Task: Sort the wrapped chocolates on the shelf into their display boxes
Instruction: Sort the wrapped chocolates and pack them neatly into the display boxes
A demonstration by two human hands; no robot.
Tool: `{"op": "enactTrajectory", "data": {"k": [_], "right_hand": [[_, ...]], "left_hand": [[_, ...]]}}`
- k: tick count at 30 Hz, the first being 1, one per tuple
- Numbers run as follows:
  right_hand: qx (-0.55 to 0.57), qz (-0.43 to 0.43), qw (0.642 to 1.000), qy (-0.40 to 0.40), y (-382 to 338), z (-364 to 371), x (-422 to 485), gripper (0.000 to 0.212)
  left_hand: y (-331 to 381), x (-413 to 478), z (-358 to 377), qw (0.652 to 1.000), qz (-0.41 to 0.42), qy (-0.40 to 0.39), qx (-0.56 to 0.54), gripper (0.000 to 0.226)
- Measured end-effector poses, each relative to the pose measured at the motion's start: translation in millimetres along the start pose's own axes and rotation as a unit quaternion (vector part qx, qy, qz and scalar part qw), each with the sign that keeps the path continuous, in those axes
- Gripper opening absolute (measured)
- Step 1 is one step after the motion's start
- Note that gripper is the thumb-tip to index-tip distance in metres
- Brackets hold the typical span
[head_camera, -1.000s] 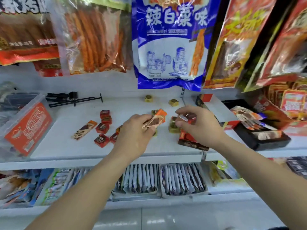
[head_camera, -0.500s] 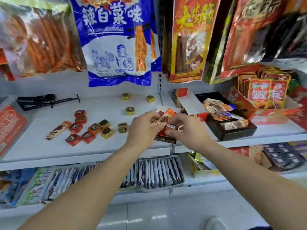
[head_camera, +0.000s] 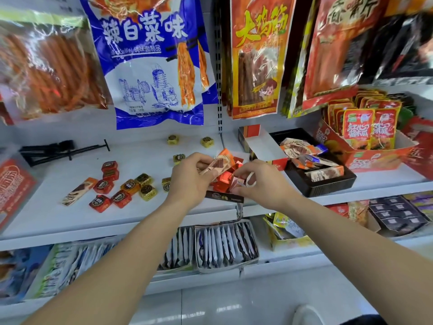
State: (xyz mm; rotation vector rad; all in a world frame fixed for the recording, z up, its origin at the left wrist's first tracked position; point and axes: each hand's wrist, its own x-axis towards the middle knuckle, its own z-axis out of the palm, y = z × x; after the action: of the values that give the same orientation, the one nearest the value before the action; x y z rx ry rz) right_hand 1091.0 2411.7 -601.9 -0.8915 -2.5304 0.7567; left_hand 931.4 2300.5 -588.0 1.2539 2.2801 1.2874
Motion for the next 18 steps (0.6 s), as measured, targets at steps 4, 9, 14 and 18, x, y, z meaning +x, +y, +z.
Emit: {"op": "enactTrajectory", "data": {"k": [4, 9, 14, 18], "right_hand": [[0.008, 0.010, 1.000, 0.002, -1.9, -3.3, -3.1, 0.040], [0.026, 0.012, 1.000, 0.010, -4.1, -1.3, -5.9, 0.027], [0.039, 0.011, 0.999, 0.021, -4.0, -15.8, -11.4, 0.023], [0.107, 0.024, 0.991, 0.079, -0.9, -38.1, -25.2, 0.023]], "left_hand": [[-1.0, -5.0, -7.4, 1.000, 0.004, 0.002, -0.009, 0.019], [0.8, -7.4, -10.0, 1.000, -0.008, 0.015, -0.005, 0.018], [2.2, -9.3, -13.8, 0.999, -0.027, 0.001, -0.031, 0.019], [22.5, -13.7, 6.4, 0.995, -0.008, -0.029, -0.097, 0.019]]}}
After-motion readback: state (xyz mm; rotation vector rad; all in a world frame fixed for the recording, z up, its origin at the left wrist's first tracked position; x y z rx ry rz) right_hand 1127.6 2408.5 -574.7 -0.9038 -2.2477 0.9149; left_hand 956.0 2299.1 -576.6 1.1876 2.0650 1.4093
